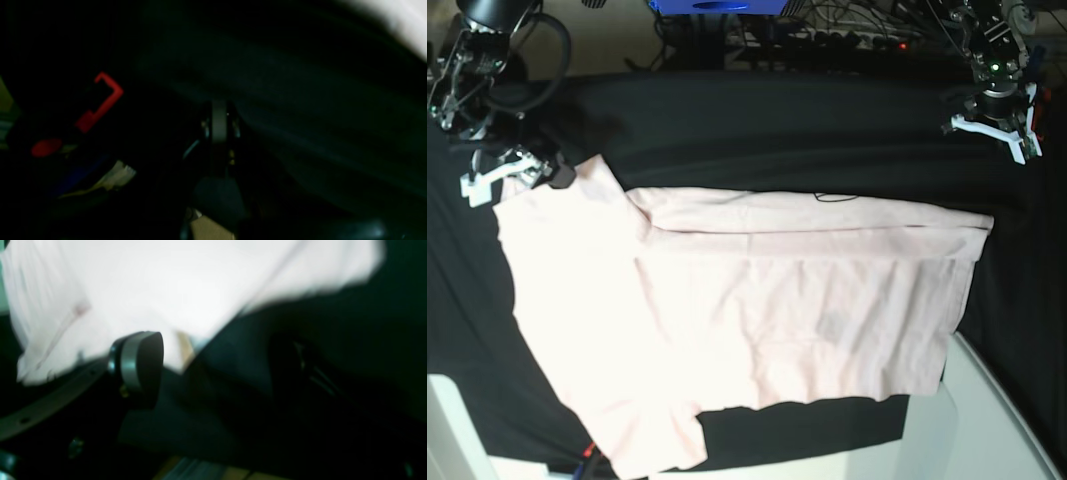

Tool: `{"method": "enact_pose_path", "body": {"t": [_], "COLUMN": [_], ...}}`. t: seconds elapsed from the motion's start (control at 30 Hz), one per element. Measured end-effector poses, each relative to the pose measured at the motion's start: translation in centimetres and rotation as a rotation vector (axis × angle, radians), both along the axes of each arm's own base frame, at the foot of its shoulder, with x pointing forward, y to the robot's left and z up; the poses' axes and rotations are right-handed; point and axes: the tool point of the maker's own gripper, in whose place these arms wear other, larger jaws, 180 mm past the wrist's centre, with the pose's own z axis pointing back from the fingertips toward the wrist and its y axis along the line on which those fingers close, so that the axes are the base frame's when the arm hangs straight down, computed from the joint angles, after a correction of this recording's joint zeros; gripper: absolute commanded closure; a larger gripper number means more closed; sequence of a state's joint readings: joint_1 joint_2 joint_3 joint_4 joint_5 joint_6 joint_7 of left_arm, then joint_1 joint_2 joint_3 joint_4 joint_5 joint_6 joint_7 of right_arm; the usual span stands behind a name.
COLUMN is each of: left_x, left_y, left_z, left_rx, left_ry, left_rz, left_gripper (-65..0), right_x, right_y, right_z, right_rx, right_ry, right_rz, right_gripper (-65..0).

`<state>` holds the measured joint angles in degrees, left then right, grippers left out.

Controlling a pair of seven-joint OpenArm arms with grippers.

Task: Fold the T-shirt properly

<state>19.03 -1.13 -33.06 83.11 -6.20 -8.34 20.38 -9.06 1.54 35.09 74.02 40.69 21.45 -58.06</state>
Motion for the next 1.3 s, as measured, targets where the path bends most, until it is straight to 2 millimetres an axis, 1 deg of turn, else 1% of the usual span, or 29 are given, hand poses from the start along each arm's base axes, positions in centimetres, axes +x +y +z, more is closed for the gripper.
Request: {"method": "enact_pose_path", "body": {"t": [0.07, 0.13, 0.23, 0.27, 0.37, 0.4, 0.47, 0.57, 0.63, 0.7, 0.73, 0.77, 0.87, 0.97, 1.07, 1.2, 1.3], "left_x": [0.0, -0.3, -0.4, -0.4, -0.4, -0.4, -0.4, -0.4, -0.4, -0.4, -0.4, -0.4, -0.4, -0.4, -0.4, -0.4, -0.3], "left_y": [0.0, 0.0, 0.0, 0.0, 0.0, 0.0, 0.0, 0.0, 0.0, 0.0, 0.0, 0.0, 0.0, 0.0, 0.0, 0.0, 0.0], "left_z": [0.1, 0.0, -0.1, -0.1, -0.1, -0.1, 0.0, 0.0, 0.0, -0.1, -0.1, 0.0, -0.1, -0.1, 0.0, 0.0, 0.0], "left_rx": [0.004, 0.004, 0.003, 0.003, 0.002, 0.002, 0.004, 0.003, 0.003, 0.002, 0.003, 0.003, 0.003, 0.003, 0.002, 0.003, 0.001], "left_ry": [-0.003, 0.002, 0.008, 0.008, 0.007, 0.008, 0.007, 0.007, 0.007, 0.008, 0.008, 0.008, 0.008, 0.008, 0.007, 0.006, 0.004], "left_rz": [-0.004, -0.003, -0.002, -0.002, -0.003, -0.003, -0.002, -0.002, -0.001, -0.001, -0.002, -0.001, -0.002, -0.002, -0.001, -0.001, -0.001], "left_gripper": [0.0, 0.0, 0.0, 0.0, 0.0, 0.0, 0.0, 0.0, 0.0, 0.0, 0.0, 0.0, 0.0, 0.0, 0.0, 0.0, 0.0], "right_x": [0.0, 0.7, 0.8, 0.8, 0.9, 0.8, 0.8, 1.0, 1.0, 1.1, 1.1, 1.1, 0.8, 0.1, 0.6, 2.3, 4.4], "right_y": [0.0, 0.0, 0.1, 0.1, -0.1, 0.2, 1.8, 3.8, 4.4, 4.4, 4.4, 4.4, 4.5, 5.0, 5.3, 4.8, 4.8], "right_z": [-0.4, -0.3, -0.3, -0.3, -0.4, -0.6, -0.7, -0.8, -0.8, -0.8, -0.8, -0.8, -1.0, -1.2, -0.7, 1.5, 3.1], "right_rx": [0.018, 0.007, 0.003, 0.003, -0.013, -0.018, 0.000, 0.031, 0.044, 0.047, 0.046, 0.044, 0.036, 0.057, 0.055, 0.012, 0.001], "right_ry": [0.007, -0.025, -0.043, -0.042, -0.037, -0.030, -0.021, -0.022, -0.025, -0.021, -0.019, -0.016, 0.003, 0.048, 0.057, 0.014, -0.019], "right_rz": [0.004, 0.010, 0.016, 0.017, 0.013, 0.029, 0.082, 0.115, 0.113, 0.118, 0.121, 0.124, 0.139, 0.171, 0.205, 0.242, 0.271], "right_gripper": [-46.7, -46.6, -45.4, -42.9, -32.2, -29.2, -25.5, -24.4, -24.1, -23.5, -22.1, -18.6, -0.1, -0.7, 0.0, 0.0, 0.0]}}
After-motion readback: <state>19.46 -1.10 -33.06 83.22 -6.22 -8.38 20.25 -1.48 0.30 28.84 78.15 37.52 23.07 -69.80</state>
